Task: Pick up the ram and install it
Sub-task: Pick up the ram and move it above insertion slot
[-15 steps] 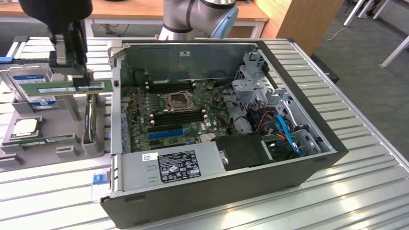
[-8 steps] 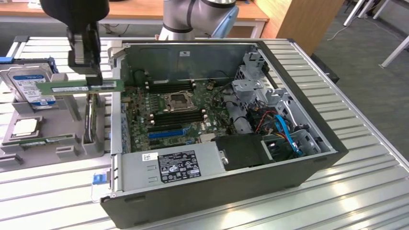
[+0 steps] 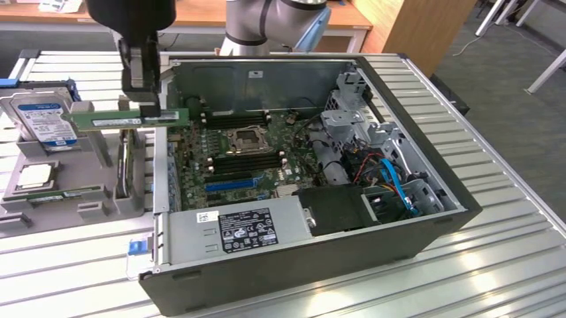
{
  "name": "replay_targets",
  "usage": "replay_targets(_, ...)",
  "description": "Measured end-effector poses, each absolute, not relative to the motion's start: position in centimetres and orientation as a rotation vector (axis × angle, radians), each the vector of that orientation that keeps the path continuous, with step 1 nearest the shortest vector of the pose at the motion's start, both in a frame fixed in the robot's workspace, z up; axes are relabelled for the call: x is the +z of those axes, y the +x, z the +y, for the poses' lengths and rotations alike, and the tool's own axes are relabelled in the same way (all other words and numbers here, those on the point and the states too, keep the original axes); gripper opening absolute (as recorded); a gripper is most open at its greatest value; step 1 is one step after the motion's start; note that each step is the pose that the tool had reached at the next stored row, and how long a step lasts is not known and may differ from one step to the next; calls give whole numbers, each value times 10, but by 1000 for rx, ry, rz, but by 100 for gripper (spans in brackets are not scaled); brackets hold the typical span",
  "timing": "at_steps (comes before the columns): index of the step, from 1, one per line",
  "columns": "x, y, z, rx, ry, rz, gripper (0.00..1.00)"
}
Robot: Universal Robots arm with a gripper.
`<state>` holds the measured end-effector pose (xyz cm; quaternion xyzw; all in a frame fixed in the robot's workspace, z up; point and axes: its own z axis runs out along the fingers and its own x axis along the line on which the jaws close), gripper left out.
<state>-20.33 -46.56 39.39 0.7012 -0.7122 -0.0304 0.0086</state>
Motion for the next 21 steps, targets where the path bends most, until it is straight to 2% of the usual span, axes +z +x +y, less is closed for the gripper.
replay_targets(21,394,-139,-466,-100,2189,-2222,11)
